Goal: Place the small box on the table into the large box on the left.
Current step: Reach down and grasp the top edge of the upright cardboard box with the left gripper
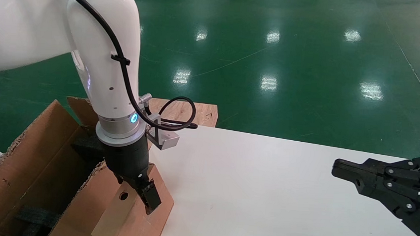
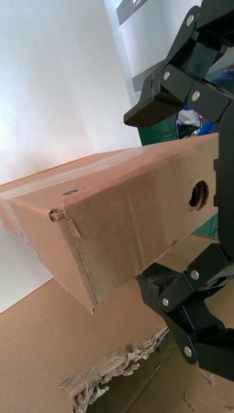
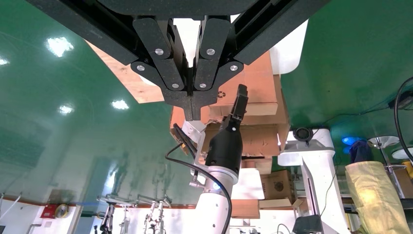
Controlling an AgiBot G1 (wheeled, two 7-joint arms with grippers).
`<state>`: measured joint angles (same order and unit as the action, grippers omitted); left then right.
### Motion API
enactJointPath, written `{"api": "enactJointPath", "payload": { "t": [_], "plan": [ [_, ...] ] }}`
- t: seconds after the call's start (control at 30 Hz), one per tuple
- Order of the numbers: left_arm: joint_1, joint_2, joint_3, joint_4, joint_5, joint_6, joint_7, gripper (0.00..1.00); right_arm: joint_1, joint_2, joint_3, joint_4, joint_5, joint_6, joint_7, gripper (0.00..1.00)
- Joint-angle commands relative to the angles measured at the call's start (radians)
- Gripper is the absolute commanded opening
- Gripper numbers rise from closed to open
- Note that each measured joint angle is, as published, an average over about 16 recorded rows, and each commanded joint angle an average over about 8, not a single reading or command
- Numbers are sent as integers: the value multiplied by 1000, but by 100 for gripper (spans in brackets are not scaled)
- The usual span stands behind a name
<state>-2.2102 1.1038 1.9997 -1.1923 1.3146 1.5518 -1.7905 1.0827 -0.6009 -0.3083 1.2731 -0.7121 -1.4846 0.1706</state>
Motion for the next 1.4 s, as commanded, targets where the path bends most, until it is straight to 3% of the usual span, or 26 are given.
{"api": "enactJointPath", "payload": {
  "t": [0.03, 0.2, 0.27, 0.33, 0.37, 0.47, 0.53, 0.6, 0.63, 1.4],
  "plan": [
    [0, 0, 0, -2, 2, 2, 0, 100, 0, 0, 0, 0, 0, 0, 0, 0],
    [0, 1, -1, -4, 5, 3, -1, 100, 0, 0, 0, 0, 0, 0, 0, 0],
    [0, 1, -1, -5, 5, 3, -2, 86, 0, 0, 0, 0, 0, 0, 0, 0],
    [0, 1, -1, -5, 6, 4, -2, 61, 0, 0, 0, 0, 0, 0, 0, 1],
    [0, 1, -1, -5, 6, 4, -2, 49, 0, 0, 0, 0, 0, 0, 0, 6],
    [0, 1, -1, -6, 7, 5, -2, 11, 0, 0, 0, 0, 0, 0, 0, 44],
    [0, 1, -1, -6, 8, 5, -2, 0, 0, 0, 0, 0, 0, 0, 0, 69],
    [1, 1, -1, -7, 8, 6, -2, 0, 0, 0, 0, 0, 0, 0, 0, 93],
    [1, 1, -1, -7, 8, 6, -2, 0, 0, 0, 0, 0, 0, 0, 0, 100],
    [1, 2, -2, -8, 10, 8, -3, 0, 0, 0, 0, 0, 0, 0, 0, 100]
  ]
}}
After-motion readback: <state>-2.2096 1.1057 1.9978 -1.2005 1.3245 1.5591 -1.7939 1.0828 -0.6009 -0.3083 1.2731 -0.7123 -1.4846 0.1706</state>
